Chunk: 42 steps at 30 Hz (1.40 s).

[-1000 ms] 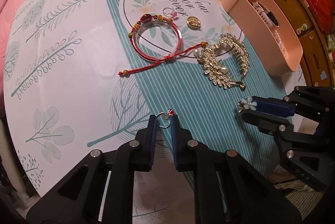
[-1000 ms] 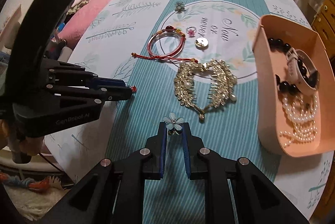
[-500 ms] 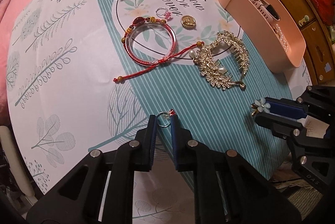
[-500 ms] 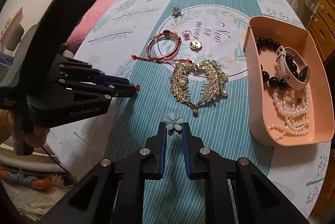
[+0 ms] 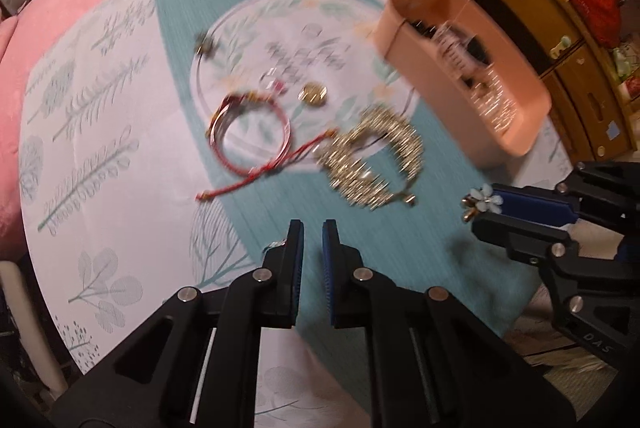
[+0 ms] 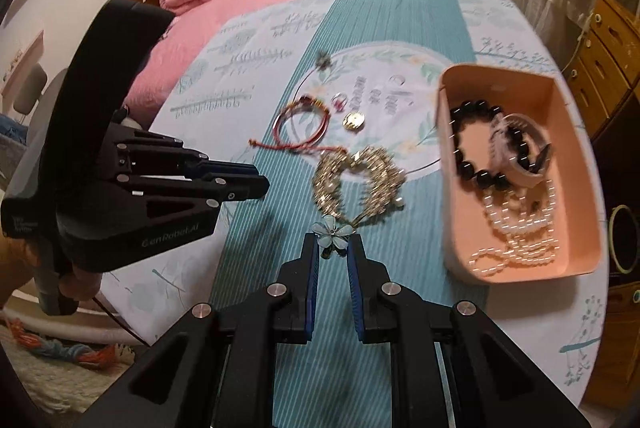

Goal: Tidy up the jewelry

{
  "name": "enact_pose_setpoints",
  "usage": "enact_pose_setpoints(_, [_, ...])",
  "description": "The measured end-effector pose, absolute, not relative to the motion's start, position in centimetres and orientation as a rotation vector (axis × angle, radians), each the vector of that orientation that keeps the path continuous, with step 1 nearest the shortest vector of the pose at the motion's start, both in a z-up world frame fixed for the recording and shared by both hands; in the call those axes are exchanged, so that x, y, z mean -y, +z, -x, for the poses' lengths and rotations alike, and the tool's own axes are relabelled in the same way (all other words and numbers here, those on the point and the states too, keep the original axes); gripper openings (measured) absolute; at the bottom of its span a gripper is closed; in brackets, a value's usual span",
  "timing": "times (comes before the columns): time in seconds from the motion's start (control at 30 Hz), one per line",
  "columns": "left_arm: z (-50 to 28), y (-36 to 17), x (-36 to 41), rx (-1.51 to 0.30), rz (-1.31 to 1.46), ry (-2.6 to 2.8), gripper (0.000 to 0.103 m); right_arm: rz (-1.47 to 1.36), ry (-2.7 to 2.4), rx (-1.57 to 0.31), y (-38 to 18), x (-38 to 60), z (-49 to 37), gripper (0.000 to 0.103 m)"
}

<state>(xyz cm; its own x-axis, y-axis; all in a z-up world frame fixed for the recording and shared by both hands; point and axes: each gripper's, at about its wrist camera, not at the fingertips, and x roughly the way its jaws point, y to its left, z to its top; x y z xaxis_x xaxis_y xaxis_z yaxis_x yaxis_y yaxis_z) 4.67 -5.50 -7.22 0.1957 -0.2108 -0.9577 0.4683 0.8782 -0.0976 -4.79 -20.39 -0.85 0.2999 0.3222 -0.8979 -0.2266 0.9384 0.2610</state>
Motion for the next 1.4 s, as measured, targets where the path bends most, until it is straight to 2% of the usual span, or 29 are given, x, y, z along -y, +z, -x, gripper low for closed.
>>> enact_pose_setpoints(0.23, [-4.8, -2.8, 8.3, -1.196, -0.191, -0.567, 0.007, -0.148, 0.267, -1.160, 1.6, 24.8, 4.3, 0.014])
enact_pose_setpoints(0.53, [-5.3, -0.7, 11.9, -1.160, -0.151, -0.639, 0.007, -0.187, 0.132, -1.160, 0.9, 30.3, 3.6, 0.014])
enact_pose_setpoints(0.77, [-6.1, -1.9, 12.3, -1.200, -0.176, -0.603, 0.007, -0.214, 0.095, -1.168, 0.0, 32.2, 3.6, 0.014])
enact_pose_setpoints(1.3, [-6.9, -7.7, 1.9, -1.404, -0.064, -0.399, 0.008, -0.227, 0.101, -1.197, -1.7, 31.1, 1.9, 0.014])
enact_pose_setpoints(1.37, [-6.6, -8.1, 1.4, -1.427, -0.061, -0.410, 0.009, -0.226, 0.105, -1.200, -1.8, 30.8, 1.5, 0.014])
enact_pose_setpoints(1.4, [-6.4, -8.5, 1.0, -1.443, -0.062, -0.413, 0.014, -0.222, 0.106, -1.204, -2.0, 30.6, 1.3, 0.014])
